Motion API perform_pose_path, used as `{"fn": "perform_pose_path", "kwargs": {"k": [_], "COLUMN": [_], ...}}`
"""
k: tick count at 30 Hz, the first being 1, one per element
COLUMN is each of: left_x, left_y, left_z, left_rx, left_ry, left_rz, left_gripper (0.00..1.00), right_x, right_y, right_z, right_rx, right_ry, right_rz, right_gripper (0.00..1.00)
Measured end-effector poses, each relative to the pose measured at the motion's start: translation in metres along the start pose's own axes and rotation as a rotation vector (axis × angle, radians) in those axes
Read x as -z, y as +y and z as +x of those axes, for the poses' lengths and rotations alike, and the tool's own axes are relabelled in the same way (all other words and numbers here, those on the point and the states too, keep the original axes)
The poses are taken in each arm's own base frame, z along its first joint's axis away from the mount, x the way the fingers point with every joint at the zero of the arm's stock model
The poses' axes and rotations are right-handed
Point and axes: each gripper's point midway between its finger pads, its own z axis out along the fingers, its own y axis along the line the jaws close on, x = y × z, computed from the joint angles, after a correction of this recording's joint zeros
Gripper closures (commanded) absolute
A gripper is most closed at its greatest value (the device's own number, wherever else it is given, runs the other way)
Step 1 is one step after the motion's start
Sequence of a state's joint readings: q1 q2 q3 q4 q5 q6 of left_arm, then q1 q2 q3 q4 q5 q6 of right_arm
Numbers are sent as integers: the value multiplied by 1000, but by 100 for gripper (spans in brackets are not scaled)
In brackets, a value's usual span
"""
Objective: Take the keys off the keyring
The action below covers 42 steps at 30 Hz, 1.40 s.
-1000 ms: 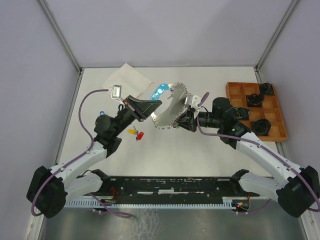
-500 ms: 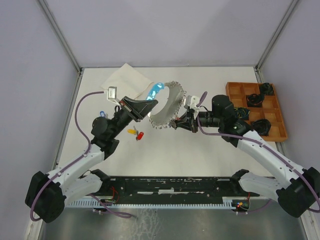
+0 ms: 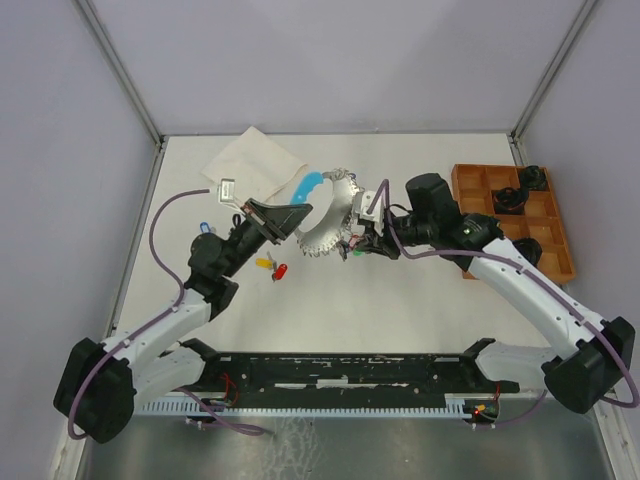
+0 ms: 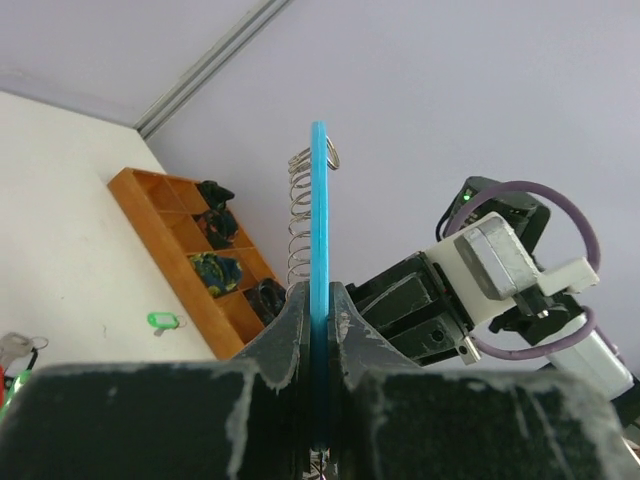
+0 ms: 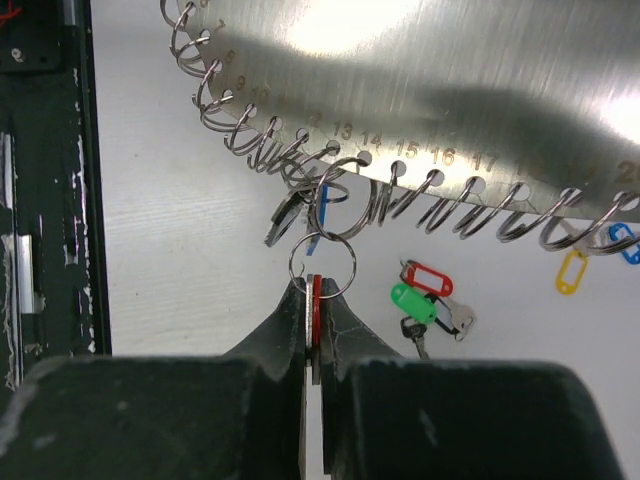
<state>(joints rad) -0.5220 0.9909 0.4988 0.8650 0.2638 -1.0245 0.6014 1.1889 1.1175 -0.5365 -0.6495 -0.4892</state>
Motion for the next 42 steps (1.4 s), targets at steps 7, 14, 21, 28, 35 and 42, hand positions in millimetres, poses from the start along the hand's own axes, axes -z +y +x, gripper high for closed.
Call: {"fn": "perform_pose_path", "kwargs": {"k": [7, 14, 21, 28, 35, 42], "left_x": [8, 12, 25, 36, 58, 71], "left_y": [44, 70, 94, 95, 113, 103], "left_z": [28, 50, 80, 90, 102, 89], "left_rx": [26, 13, 3, -8, -9, -119], "left_ry": [52, 88, 152, 174, 209, 186], "left_rz": [-84, -82, -67, -30, -118, -137], "left_gripper": [97, 97, 95, 66, 46, 40], "right_x": [-3, -12, -20, -19, -14, -8], "right_y": [0, 2, 10, 16, 18, 24], "right_z": [26, 54, 79, 78, 66, 65], "right_rx": [9, 16, 27, 46, 53, 57], "right_ry": [159, 318, 457, 489, 473, 472], "right_rz": [-2, -27, -72, -92, -102, -127], "right_gripper": [99, 99, 99, 99, 99, 99]}}
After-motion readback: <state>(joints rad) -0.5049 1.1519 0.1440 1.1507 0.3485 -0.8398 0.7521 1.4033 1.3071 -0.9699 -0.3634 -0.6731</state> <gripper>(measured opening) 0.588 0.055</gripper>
